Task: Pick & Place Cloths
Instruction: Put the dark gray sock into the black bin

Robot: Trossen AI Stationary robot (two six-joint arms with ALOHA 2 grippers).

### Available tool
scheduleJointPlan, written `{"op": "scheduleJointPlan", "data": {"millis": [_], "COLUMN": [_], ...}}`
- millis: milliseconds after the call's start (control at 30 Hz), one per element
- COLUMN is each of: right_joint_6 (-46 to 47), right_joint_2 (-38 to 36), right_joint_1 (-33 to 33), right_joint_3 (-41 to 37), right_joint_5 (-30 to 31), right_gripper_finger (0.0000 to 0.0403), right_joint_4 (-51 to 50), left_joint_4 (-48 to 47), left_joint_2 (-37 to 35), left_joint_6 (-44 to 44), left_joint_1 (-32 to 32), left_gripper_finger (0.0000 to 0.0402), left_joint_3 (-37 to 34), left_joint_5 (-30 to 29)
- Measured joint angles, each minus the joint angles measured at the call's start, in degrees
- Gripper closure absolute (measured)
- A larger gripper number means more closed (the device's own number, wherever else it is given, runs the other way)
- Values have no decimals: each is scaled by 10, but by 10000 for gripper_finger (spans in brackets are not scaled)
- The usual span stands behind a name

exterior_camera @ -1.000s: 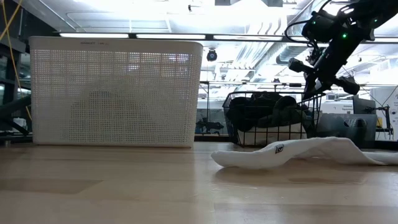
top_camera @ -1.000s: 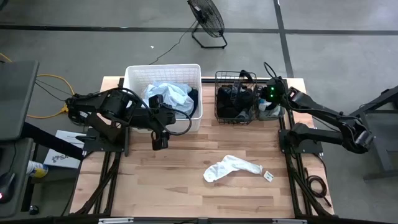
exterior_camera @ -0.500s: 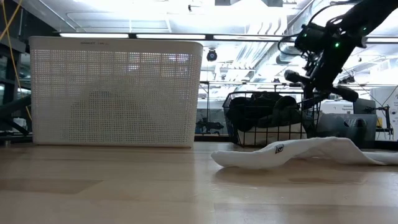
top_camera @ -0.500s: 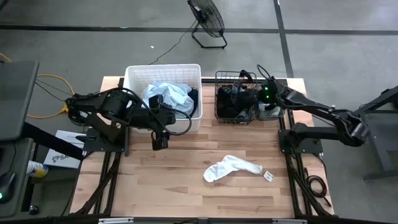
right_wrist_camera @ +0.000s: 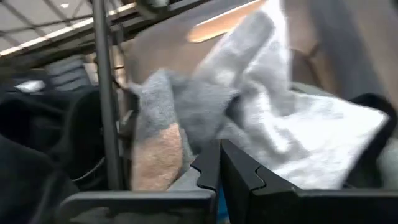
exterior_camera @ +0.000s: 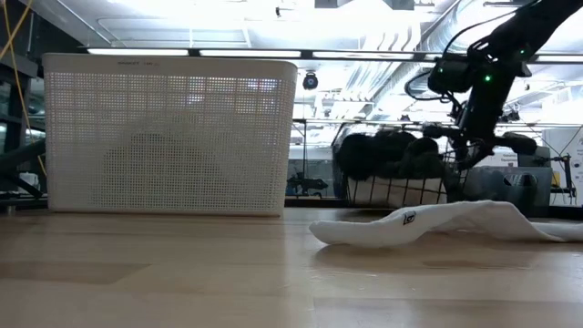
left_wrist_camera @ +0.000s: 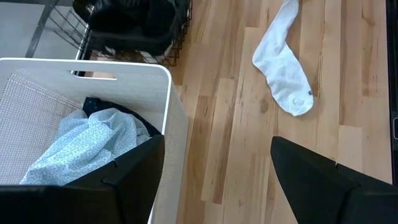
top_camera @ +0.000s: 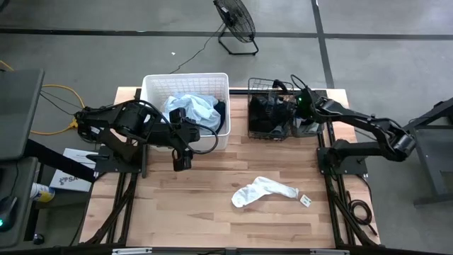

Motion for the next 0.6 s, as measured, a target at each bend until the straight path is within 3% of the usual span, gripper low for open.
{"op": "scheduleJointPlan", "data": {"millis": [600], "right_joint_6": [-15], "right_joint_2": [-70], "right_joint_1": [-11], "right_joint_3": [-4], "right_joint_5": [-12], "right_gripper_finger": [400], "right_joint_4": [34], "left_joint_4": [0], "left_joint_2": [0], "left_joint_6": [-3], "left_joint_1": [0], "left_gripper_finger": [113], "left_joint_3": [0], "left_joint_5": [0]}}
